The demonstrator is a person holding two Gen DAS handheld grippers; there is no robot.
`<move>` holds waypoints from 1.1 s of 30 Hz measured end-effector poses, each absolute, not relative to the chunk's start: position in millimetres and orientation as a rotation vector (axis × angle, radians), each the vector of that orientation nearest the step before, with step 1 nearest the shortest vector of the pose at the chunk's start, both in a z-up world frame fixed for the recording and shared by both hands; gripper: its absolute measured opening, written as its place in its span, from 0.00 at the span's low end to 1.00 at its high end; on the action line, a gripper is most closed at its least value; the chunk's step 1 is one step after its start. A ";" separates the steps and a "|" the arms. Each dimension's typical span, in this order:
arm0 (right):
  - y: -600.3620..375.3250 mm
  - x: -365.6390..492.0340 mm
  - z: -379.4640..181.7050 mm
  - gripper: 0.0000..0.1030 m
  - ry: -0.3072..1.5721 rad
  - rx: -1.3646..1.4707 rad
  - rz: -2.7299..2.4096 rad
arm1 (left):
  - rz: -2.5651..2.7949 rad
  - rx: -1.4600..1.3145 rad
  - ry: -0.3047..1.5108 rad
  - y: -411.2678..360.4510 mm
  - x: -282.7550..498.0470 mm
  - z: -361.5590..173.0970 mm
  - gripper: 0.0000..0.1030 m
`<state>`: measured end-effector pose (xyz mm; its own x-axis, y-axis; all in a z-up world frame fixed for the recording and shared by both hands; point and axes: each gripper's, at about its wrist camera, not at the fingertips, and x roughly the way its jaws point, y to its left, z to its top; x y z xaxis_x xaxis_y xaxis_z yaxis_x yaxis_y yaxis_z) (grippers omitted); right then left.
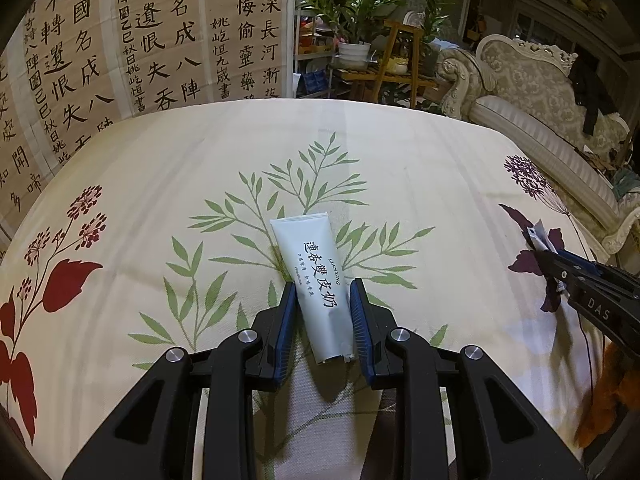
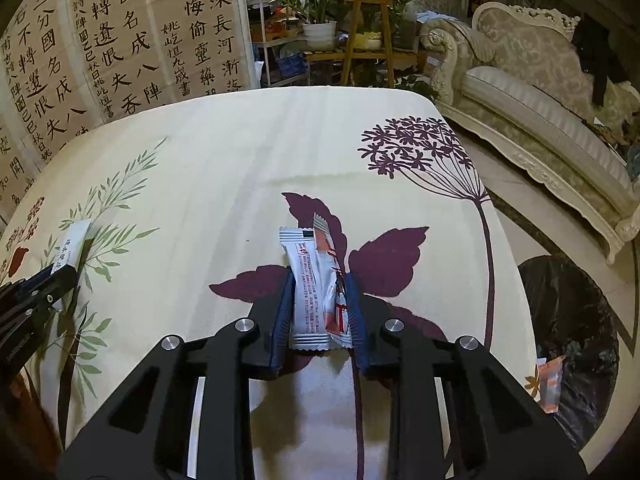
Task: Collect trash
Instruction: 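Carry the white tube with the left tool while the right tool carries the snack wrapper to the bin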
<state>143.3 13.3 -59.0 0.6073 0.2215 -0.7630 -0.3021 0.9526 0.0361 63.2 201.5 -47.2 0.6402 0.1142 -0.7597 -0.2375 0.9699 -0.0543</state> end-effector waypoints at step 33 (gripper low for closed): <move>-81.7 60.1 -46.1 0.25 0.779 0.035 0.177 | 0.043 -0.078 0.808 98.7 33.5 -26.9 0.27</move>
